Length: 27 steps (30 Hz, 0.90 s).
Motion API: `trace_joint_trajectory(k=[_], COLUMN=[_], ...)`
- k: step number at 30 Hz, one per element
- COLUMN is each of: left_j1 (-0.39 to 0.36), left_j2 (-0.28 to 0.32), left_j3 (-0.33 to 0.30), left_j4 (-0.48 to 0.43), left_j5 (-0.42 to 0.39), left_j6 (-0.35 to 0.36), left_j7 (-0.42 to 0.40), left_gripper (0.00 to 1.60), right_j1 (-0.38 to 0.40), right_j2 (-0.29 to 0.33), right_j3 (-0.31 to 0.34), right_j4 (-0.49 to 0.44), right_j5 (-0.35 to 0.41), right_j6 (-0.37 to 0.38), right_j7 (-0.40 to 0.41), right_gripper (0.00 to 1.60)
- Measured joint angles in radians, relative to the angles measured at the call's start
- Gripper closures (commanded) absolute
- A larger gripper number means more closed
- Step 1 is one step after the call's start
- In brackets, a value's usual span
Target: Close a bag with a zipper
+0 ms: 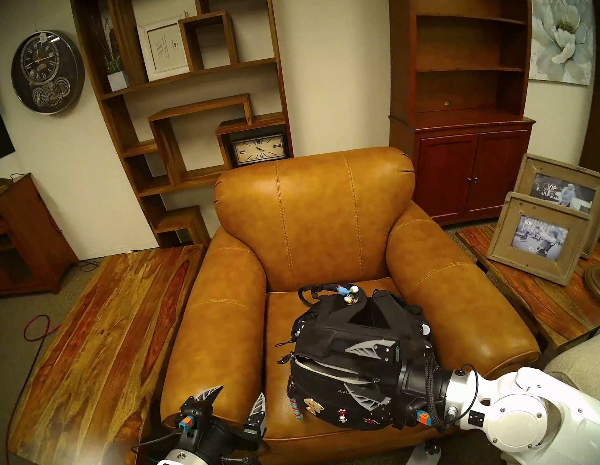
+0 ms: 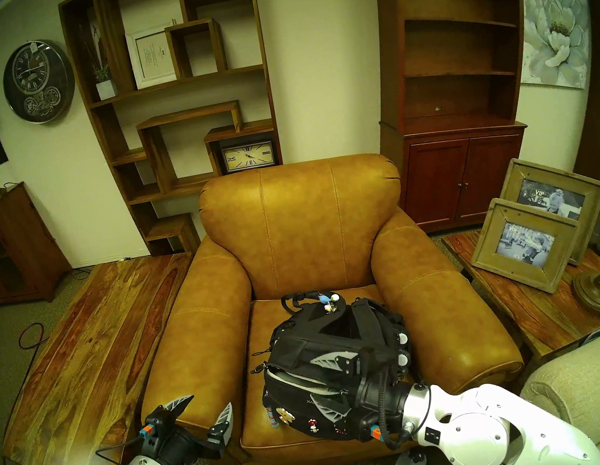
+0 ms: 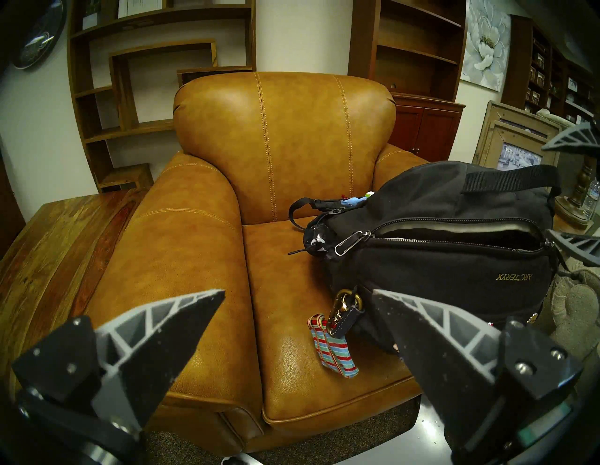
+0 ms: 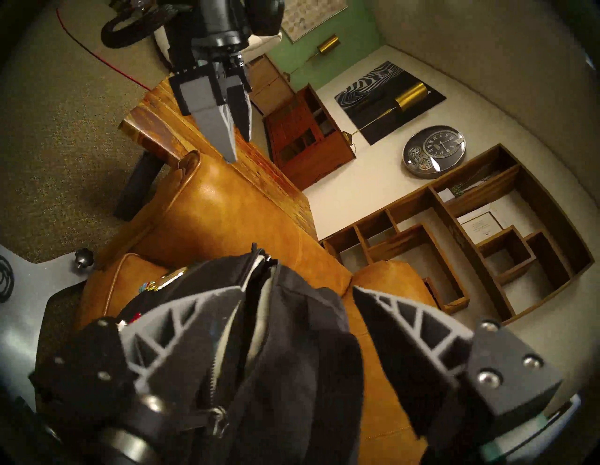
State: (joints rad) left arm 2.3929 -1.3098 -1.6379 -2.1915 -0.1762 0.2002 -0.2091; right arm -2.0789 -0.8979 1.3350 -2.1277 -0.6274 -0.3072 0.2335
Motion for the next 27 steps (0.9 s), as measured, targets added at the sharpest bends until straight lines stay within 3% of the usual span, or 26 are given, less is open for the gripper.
trace_joint_trajectory(k=[8, 15, 18, 27], left_j1=[0.000, -0.001, -0.002, 0.000], left_j2=[-0.001, -0.001, -0.001, 0.002], left_j3=[0.000, 0.000, 0.000, 0.002], left_j4=[0.000, 0.002, 0.003, 0.000], left_j5=[0.000, 0.001, 0.001, -0.001], left_j6=[0.000, 0.000, 0.000, 0.000], left_j7=[-0.001, -0.001, -0.001, -0.017], left_gripper=[0.00, 0.00, 0.00, 0.00], right_j1=[-0.099, -0.179, -0.226, -0.331], right_j2=[0.048, 0.078, 0.084, 0.073], right_j3=[0.112, 0.186, 0.211, 0.260], right_j4=[-0.037, 0.067, 0.134, 0.200], right_j5=[0.083, 0.123, 0.141, 0.176], right_j6=[-0.028, -0.030, -0.042, -0.137], right_j7=[-0.106, -0.138, -0.156, -0.240], right_gripper=[0.23, 0.44, 0.41, 0.36])
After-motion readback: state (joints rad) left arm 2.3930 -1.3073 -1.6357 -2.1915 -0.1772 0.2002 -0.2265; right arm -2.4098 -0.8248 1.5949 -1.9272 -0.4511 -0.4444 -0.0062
